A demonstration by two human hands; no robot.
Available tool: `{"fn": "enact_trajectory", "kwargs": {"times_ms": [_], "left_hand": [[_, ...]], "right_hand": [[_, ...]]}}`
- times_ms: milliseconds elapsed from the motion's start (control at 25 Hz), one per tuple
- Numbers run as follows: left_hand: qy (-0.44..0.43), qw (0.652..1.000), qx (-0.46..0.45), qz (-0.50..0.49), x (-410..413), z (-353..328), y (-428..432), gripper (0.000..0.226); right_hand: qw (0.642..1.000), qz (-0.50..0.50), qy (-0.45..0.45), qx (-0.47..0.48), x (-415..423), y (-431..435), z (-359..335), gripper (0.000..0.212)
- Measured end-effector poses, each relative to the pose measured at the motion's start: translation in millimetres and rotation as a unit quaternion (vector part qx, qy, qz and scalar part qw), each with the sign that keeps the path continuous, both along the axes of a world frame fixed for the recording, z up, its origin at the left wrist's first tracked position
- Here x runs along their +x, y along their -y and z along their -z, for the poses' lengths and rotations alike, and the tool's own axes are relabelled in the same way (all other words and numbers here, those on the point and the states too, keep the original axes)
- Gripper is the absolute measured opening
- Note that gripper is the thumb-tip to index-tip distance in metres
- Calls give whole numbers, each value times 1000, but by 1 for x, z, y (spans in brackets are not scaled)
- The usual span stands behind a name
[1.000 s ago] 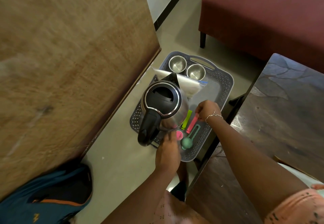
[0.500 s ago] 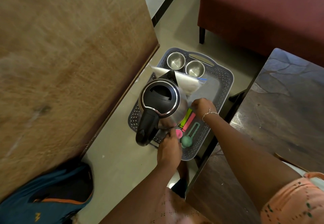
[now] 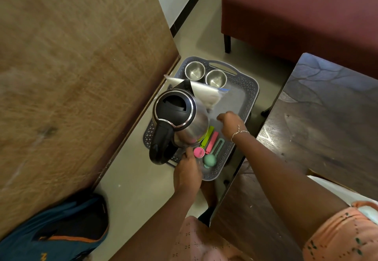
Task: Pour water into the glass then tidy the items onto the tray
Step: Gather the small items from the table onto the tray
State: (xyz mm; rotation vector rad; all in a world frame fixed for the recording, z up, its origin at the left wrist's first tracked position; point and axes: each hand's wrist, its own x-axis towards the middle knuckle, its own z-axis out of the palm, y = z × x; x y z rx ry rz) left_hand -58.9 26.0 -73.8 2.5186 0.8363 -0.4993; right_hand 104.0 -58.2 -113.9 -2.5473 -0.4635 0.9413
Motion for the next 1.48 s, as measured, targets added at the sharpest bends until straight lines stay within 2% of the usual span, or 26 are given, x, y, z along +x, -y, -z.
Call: {"fn": "enact_trajectory", "kwargs": {"times_ms": [120,200,280,360,480,600,680,840,1000,1200,1320,1480], "left_hand": [[56,998,40,3,-3,-14,15,32],[80,995,60,24,-3,-25,30,31],[119,984,105,83,0,-30,47,33],[126,967,152,164,8,-36,73,48],[113,961,119,222,14,-40,121,68],[133,948,114,266,13,-51,175,76],[160,932,125,299,17,-60,216,76],[144,922,89,349,23,-64,290,73],[178,898,102,390,25,-79,365,70],[157,869,24,468,35,-74,443,73],[175,834,-24,523,44,-69,477,65],[141,842,-88,513,57,-51,530,29]], "right_hand": [[997,1,73,17,-6,22,-18,49],[987,-22,155,26,-17,42,-35,47],[968,-53,242,30,-30,66,-46,48],[960,-64,274,19,-41,96,-56,52],[962,-61,264,-6,-58,147,-70,58],[961,-36,270,-34,-75,205,-83,63],[959,-9,277,-60,-83,250,-93,65],[956,72,273,-78,-98,334,-107,64],[948,145,264,-101,-115,415,-114,64],[937,223,257,-78,-128,499,-117,57],[909,309,270,-71,-148,558,-107,45],[899,369,178,-157,-182,648,-84,22]]}}
